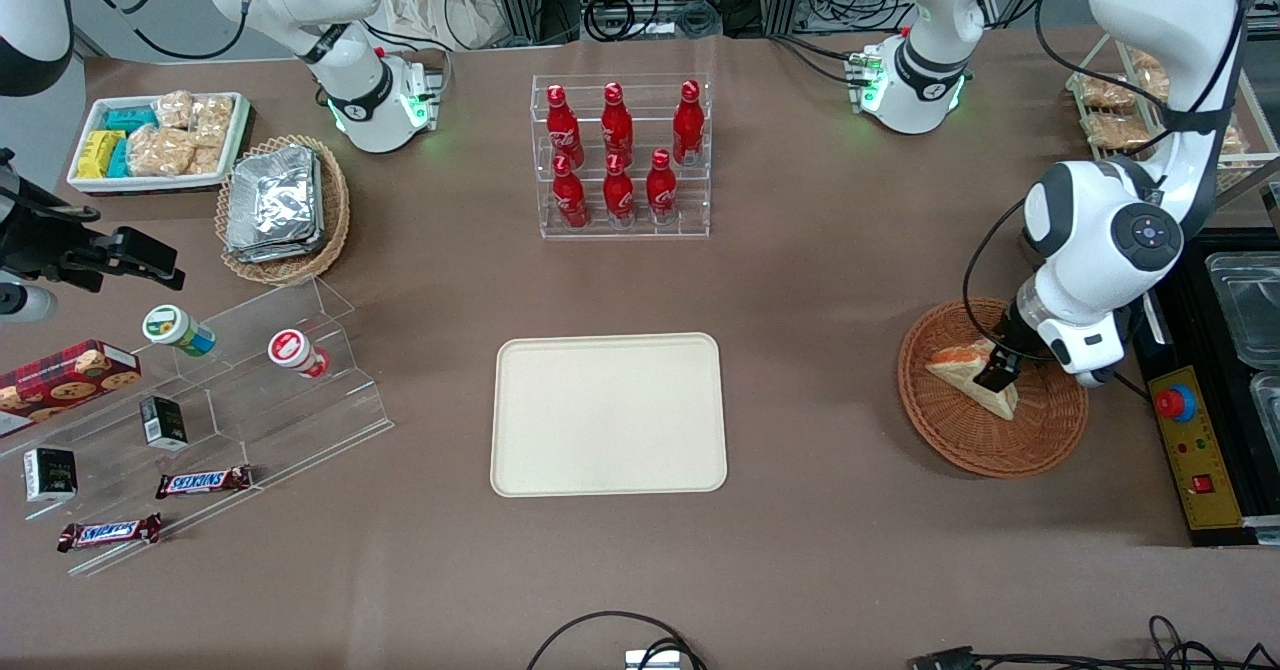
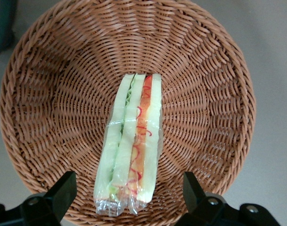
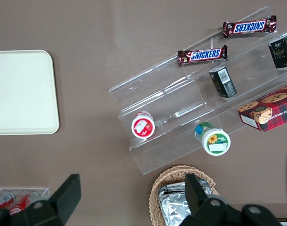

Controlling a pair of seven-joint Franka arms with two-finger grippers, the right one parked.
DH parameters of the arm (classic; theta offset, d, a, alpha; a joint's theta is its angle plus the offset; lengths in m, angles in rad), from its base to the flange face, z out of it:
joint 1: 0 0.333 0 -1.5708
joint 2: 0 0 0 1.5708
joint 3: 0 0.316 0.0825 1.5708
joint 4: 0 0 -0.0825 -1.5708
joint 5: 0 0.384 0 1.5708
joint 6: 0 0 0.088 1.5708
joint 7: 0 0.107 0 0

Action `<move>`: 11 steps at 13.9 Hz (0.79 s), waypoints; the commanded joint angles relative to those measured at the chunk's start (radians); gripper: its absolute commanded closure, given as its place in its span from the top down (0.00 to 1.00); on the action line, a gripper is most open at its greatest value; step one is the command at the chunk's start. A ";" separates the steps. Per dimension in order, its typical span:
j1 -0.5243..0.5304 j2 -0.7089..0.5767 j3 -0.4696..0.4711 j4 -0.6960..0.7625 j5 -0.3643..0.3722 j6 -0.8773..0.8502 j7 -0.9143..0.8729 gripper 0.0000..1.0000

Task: Place sandwich from basket to tray
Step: 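Lower the open left gripper around the wrapped sandwich and close it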

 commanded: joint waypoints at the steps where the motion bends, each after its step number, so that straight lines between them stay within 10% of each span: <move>1: -0.005 0.007 0.001 -0.038 0.010 0.067 -0.023 1.00; 11: -0.004 0.064 0.004 -0.047 0.010 0.145 -0.022 0.98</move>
